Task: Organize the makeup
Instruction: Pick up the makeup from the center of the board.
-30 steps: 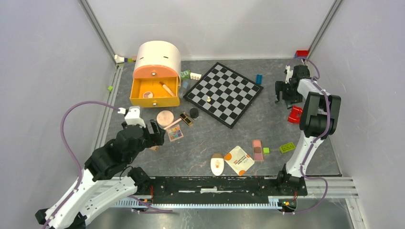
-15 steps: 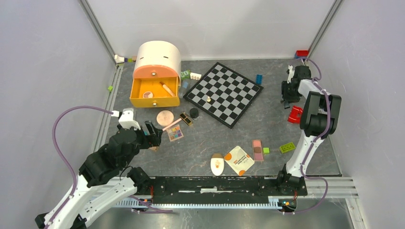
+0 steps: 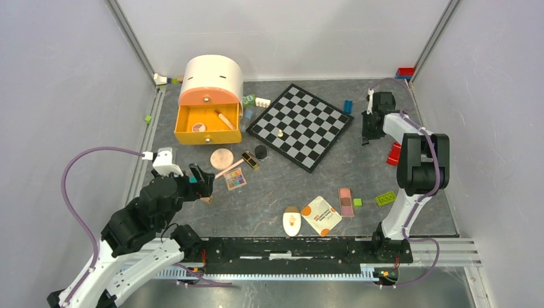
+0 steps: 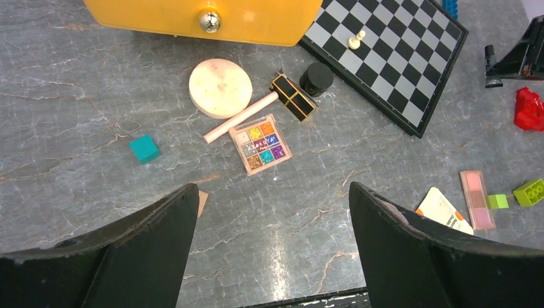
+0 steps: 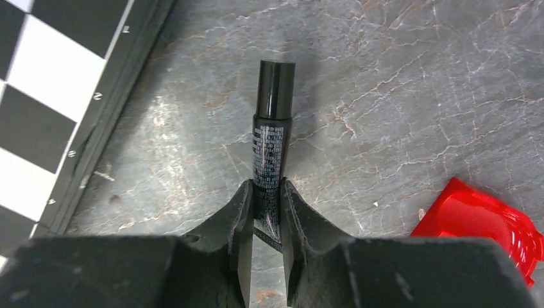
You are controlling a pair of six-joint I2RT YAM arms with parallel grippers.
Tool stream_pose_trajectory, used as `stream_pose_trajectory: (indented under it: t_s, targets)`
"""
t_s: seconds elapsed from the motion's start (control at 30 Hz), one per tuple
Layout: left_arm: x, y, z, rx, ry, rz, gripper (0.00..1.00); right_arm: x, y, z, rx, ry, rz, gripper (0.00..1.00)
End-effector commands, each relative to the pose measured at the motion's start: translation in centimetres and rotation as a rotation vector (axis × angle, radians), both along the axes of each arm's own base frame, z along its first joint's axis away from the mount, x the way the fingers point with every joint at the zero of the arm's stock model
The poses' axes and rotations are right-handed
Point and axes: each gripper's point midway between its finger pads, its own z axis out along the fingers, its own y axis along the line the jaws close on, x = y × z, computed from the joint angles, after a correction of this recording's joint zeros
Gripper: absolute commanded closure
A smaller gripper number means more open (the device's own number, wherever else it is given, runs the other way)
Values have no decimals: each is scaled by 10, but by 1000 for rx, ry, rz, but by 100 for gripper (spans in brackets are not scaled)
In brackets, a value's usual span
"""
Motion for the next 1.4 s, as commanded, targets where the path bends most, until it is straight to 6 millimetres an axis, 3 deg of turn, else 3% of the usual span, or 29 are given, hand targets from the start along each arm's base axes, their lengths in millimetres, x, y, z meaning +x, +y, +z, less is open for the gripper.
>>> stream_pose_trajectory:
  t_s: [0.0, 0.13, 0.27, 0.43, 0.6, 0.67, 0.8, 1.07, 1.37]
  targets:
    - [3, 10, 8, 2, -46, 44, 7, 9, 4, 38, -8, -129, -35, 78]
    - [9, -2, 23, -40, -73, 17, 4, 4, 57, 63, 3, -193, 108, 78]
    - [13, -28, 56, -139, -87, -52, 2, -17, 139, 95, 166, -294, 286, 77]
    - [18, -55, 94, -268, -105, -112, 1, -75, 260, 144, 494, -425, 574, 76]
    - [27, -83, 91, -377, -91, -155, 7, -137, 345, 190, 743, -512, 740, 74]
    - [26, -100, 90, -411, -71, -213, 8, -158, 368, 206, 844, -531, 768, 74]
    - [23, -127, 87, -452, -57, -334, 12, -185, 395, 228, 1015, -559, 738, 74]
    - [26, -124, 77, -432, -57, -315, 18, -224, 428, 253, 1255, -554, 731, 74]
    - [26, -124, 71, -428, -43, -308, 33, -248, 451, 271, 1307, -539, 794, 74]
